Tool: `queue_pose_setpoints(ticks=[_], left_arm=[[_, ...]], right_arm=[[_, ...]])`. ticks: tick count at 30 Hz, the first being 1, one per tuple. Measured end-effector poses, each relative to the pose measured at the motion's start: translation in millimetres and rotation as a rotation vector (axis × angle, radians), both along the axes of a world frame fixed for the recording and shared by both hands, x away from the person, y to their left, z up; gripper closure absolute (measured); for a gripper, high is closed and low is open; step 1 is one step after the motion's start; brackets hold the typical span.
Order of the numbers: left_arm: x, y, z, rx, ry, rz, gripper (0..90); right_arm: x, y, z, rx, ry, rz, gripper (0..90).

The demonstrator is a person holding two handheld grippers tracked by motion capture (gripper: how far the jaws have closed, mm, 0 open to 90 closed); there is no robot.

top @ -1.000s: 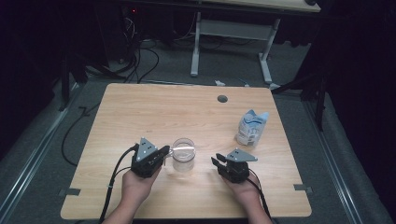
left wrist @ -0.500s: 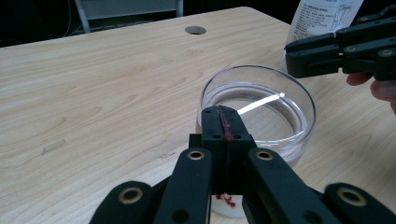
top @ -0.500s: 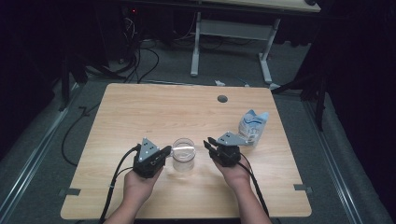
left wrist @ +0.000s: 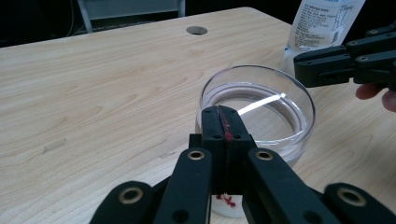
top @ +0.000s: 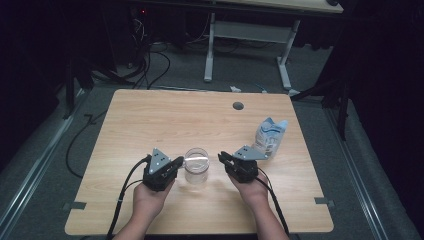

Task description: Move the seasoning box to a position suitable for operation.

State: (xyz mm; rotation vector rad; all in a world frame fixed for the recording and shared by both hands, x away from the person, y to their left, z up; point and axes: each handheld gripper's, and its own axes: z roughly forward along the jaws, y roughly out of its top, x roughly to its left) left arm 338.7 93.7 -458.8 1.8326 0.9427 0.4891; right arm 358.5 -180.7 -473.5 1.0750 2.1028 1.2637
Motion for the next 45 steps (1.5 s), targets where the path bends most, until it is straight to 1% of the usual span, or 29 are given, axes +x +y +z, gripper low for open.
queue_pose_setpoints(ticks=[2,4,5,9,12,17,21,27,34,45], left_arm=[[-0.7,-0.3,-0.1,0.0,0.0,-0.001,89.9],[-0.7,-0.1,0.1,-0.004,0.002,0.0,89.9],[-0.7,0.0,0.2,-0.003,0.003,0.0,89.9],[-1.6,0.5,1.1,0.009,0.002,-0.002,89.9],[-1.9,0.2,1.1,0.009,0.003,-0.002,89.9],[-1.2,-0.1,0.6,0.005,0.003,-0.002,89.9],[-1.0,-0.2,0.6,-0.001,0.008,0.001,89.9],[-1.4,0.5,-0.6,-0.011,0.005,0.004,90.0],[-1.2,0.5,-0.6,-0.008,0.003,0.002,90.0],[-1.6,0.6,-1.6,-0.018,0.0,0.005,90.0]], right_arm=[[-1.5,-0.9,-0.3,0.009,-0.007,-0.001,86.9],[-2.1,-0.2,-1.1,0.01,-0.004,0.0,89.7],[-2.3,0.3,-1.8,0.006,-0.008,0.003,89.8],[-3.0,4.0,-5.2,0.009,0.001,0.024,89.9],[-3.9,6.3,-5.9,0.011,-0.002,0.032,89.9],[-4.9,6.9,-5.1,0.014,-0.006,0.037,89.8],[-4.9,8.5,-6.7,0.004,-0.006,0.04,89.8],[-5.5,11.5,-7.6,0.003,-0.003,0.051,89.8],[-6.3,11.3,-6.5,0.008,-0.005,0.054,89.8],[-6.8,14.5,-7.7,0.003,-0.004,0.066,89.7]])
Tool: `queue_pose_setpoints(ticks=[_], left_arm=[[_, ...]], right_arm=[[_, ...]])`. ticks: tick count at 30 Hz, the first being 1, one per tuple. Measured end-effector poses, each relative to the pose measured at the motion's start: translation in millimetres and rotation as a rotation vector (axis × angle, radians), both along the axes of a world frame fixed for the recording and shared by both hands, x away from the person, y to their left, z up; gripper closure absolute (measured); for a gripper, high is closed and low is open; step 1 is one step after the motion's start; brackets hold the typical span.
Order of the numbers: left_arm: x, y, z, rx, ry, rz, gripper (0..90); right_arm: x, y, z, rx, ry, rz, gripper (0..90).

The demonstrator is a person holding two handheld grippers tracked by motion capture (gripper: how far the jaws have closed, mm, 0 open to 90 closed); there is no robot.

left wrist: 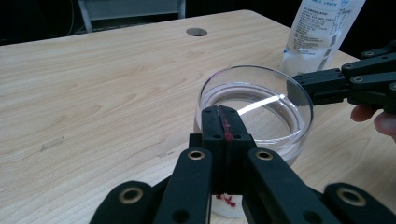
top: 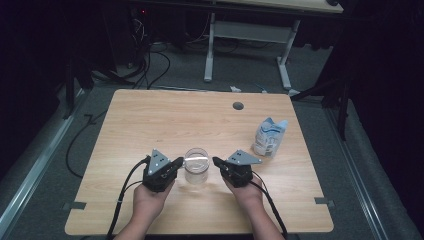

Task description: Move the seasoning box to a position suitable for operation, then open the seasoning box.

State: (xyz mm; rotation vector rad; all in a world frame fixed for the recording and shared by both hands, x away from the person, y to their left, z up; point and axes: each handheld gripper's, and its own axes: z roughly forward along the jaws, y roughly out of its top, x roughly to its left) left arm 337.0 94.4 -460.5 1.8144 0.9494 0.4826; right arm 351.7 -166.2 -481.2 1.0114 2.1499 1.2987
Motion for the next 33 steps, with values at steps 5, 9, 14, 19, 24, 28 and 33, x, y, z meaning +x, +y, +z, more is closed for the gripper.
queue_pose_setpoints(ticks=[5,9,14,19,24,28,33], left_arm=[[0.5,0.0,0.7,0.004,0.003,-0.002,90.0],[1.3,-0.1,2.2,0.024,0.001,0.005,90.0],[1.6,-0.7,2.5,0.021,0.009,0.006,89.9],[6.0,-0.7,2.8,0.025,0.01,0.004,89.9],[5.5,-0.1,0.9,0.005,0.009,0.011,90.0],[6.8,1.1,1.5,0.0,0.02,0.003,89.9],[6.0,1.1,0.5,0.0,0.01,0.004,89.9]], right_arm=[[0.6,0.7,-1.0,-0.002,0.005,0.003,89.7],[0.8,1.4,-1.6,-0.005,0.007,0.007,89.6],[0.3,0.8,-0.2,0.007,0.009,0.006,89.6],[5.5,-3.1,-2.2,0.012,0.017,-0.003,89.5],[4.1,-6.8,-3.6,0.008,0.019,-0.015,89.5],[5.4,-8.2,-5.8,0.01,0.027,-0.019,89.5],[6.3,-6.9,-3.6,0.011,0.016,-0.017,89.5]])
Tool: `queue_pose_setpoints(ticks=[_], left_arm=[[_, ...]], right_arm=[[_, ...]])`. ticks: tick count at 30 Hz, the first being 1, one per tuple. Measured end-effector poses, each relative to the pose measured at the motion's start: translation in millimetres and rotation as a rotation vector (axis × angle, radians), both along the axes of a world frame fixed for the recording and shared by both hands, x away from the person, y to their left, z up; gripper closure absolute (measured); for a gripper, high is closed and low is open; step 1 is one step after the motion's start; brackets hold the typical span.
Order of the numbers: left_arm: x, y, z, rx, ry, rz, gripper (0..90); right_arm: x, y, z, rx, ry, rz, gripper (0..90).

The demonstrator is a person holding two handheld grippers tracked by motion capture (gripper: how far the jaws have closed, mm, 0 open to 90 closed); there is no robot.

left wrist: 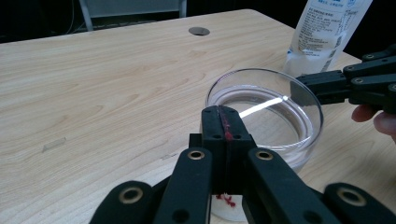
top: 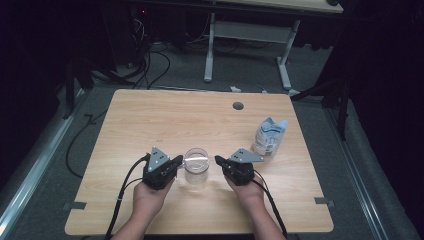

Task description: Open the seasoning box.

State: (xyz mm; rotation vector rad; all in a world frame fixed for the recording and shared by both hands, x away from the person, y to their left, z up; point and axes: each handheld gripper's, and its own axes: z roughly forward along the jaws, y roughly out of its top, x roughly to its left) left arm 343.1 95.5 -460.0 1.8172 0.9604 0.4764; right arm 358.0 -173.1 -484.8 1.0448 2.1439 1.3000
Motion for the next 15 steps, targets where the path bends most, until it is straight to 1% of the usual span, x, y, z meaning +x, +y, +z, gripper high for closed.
queue_pose_setpoints(ticks=[3,5,10,13,15], left_arm=[[-0.3,0.2,-0.5,-0.003,-0.002,0.001,89.9],[0.3,0.5,-1.3,-0.018,0.001,0.002,90.0],[-1.3,0.6,-4.0,-0.026,-0.02,0.005,90.0],[-1.4,0.1,-2.3,-0.017,-0.013,0.012,90.0],[-2.5,1.7,-1.7,-0.012,-0.016,0.02,90.0]], right_arm=[[0.1,0.3,0.8,0.0,-0.002,-0.003,89.5],[0.3,0.0,0.7,0.001,-0.001,-0.006,89.6],[-0.1,0.8,-1.1,-0.005,-0.001,-0.008,89.5],[-2.0,1.7,-0.9,-0.012,-0.001,-0.007,89.5],[-3.8,2.2,0.8,-0.018,-0.013,-0.002,89.5]])
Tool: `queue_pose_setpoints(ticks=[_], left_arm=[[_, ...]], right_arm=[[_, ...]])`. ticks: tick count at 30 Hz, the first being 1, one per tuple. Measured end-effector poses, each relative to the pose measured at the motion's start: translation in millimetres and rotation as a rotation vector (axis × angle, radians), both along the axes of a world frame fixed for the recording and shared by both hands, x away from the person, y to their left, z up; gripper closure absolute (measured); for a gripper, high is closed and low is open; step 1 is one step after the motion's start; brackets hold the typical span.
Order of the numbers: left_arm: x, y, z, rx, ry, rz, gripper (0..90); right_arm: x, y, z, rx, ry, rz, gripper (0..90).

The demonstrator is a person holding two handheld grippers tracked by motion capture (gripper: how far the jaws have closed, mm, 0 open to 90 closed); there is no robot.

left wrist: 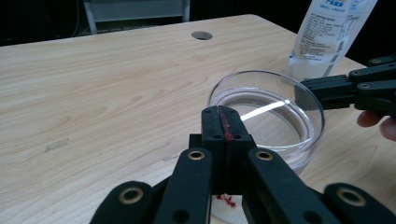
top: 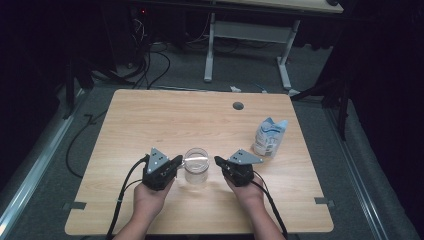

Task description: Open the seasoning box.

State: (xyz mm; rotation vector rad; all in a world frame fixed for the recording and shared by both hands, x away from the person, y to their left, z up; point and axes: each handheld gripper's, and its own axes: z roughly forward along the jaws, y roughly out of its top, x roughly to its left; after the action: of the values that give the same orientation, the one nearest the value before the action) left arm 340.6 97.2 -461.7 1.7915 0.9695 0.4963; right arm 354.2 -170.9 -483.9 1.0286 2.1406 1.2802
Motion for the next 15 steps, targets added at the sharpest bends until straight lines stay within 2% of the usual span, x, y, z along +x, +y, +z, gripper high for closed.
queue_pose_setpoints(ticks=[15], left_arm=[[-0.4,-0.8,-1.5,-0.004,-0.005,-0.003,90.0]], right_arm=[[-2.9,2.5,2.3,0.012,-0.011,0.01,89.5]])
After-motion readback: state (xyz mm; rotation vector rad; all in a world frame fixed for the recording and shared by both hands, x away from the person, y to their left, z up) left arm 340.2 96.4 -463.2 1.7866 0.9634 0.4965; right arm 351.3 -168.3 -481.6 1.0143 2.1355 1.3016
